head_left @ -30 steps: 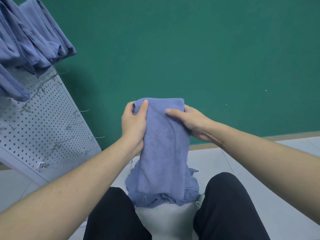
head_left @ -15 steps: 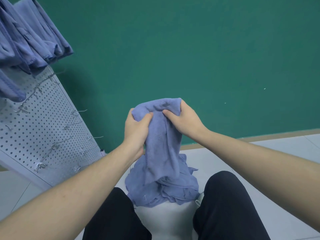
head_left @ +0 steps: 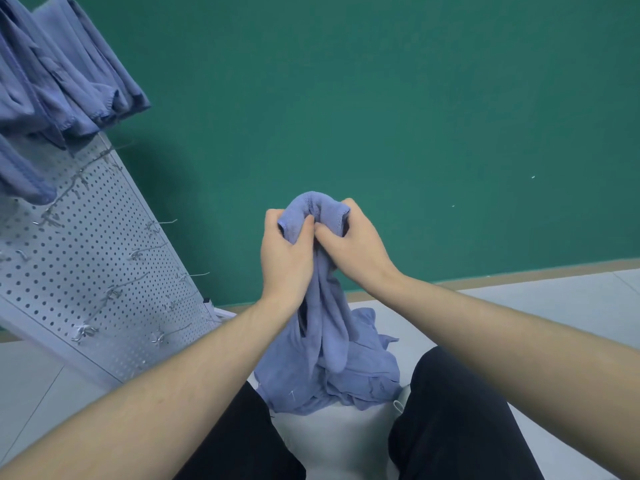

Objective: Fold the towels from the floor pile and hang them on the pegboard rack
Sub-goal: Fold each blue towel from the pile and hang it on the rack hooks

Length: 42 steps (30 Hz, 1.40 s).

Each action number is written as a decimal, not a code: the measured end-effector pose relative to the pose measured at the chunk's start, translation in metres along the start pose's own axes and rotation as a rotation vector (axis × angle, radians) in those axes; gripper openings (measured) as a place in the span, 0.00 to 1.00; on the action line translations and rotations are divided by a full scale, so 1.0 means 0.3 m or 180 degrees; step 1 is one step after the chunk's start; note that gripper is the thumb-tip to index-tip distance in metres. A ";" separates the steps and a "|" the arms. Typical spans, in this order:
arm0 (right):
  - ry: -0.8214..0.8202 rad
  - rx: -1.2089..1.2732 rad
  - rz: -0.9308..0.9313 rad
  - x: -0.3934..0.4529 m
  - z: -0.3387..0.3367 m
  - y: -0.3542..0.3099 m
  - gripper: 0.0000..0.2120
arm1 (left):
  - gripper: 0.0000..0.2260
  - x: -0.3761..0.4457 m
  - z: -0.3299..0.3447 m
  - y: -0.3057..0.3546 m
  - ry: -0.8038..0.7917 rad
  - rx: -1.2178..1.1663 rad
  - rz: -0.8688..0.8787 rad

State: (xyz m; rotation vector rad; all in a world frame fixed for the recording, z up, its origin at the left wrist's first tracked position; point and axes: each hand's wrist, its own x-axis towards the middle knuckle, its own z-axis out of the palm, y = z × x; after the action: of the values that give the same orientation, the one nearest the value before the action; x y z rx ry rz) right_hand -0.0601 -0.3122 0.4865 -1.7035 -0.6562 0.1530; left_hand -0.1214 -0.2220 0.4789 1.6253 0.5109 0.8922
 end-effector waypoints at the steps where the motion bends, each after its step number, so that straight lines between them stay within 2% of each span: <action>1: -0.0035 0.0157 0.0071 0.004 0.001 -0.002 0.09 | 0.06 0.000 0.002 0.001 -0.0021 -0.0076 -0.0094; 3: -0.0195 0.0361 0.0154 0.008 -0.008 -0.004 0.09 | 0.07 0.001 0.002 0.000 -0.0051 -0.0174 -0.0293; 8: -0.0546 0.0580 0.0152 -0.012 -0.036 0.001 0.21 | 0.06 0.004 -0.011 0.009 -0.0303 -0.0646 -0.0483; 12: -0.0725 0.0647 0.0130 -0.018 -0.025 0.013 0.26 | 0.13 -0.004 -0.008 -0.003 -0.0484 -0.0602 -0.0552; 15: -0.0570 0.0816 0.0091 -0.017 -0.032 0.008 0.22 | 0.06 0.010 -0.012 -0.001 -0.0421 -0.0684 -0.0722; 17: -0.0148 0.0771 -0.0040 -0.008 -0.040 0.027 0.13 | 0.06 0.025 -0.018 0.010 -0.0358 -0.0703 -0.0810; 18: 0.0075 0.0607 -0.0101 -0.002 -0.041 0.044 0.11 | 0.07 0.032 -0.021 0.017 -0.0353 -0.0723 -0.0850; 19: 0.0205 0.0401 -0.0125 0.002 -0.040 0.062 0.13 | 0.08 0.037 -0.023 0.027 -0.0364 -0.0778 -0.0891; 21: 0.0072 0.0259 0.0011 0.003 -0.034 0.084 0.19 | 0.09 0.050 -0.023 0.041 -0.0430 -0.0919 -0.0969; 24: -0.0338 0.0352 0.0338 -0.008 -0.010 0.105 0.18 | 0.09 0.058 -0.018 0.064 -0.0478 -0.1110 -0.1034; 26: -0.0351 0.0112 0.0226 -0.018 0.012 0.126 0.17 | 0.10 0.064 -0.017 0.070 -0.0460 -0.1238 -0.1012; 33: -0.0842 -0.0155 0.0388 -0.017 0.042 0.156 0.15 | 0.17 0.122 -0.083 0.080 0.0127 -0.1624 -0.1216; 38: -0.0805 0.0202 0.0297 0.040 0.068 0.081 0.10 | 0.20 0.139 -0.137 0.029 0.0298 -0.1730 -0.1501; 42: -0.0921 0.0140 0.0300 0.089 0.099 0.046 0.06 | 0.20 0.159 -0.200 0.010 0.0380 -0.1939 -0.1593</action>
State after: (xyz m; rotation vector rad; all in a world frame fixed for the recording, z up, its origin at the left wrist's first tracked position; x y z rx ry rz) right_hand -0.0465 -0.2747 0.4727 -1.6854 -0.7791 0.4842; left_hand -0.1391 -0.1498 0.4984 0.8407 0.6192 0.6750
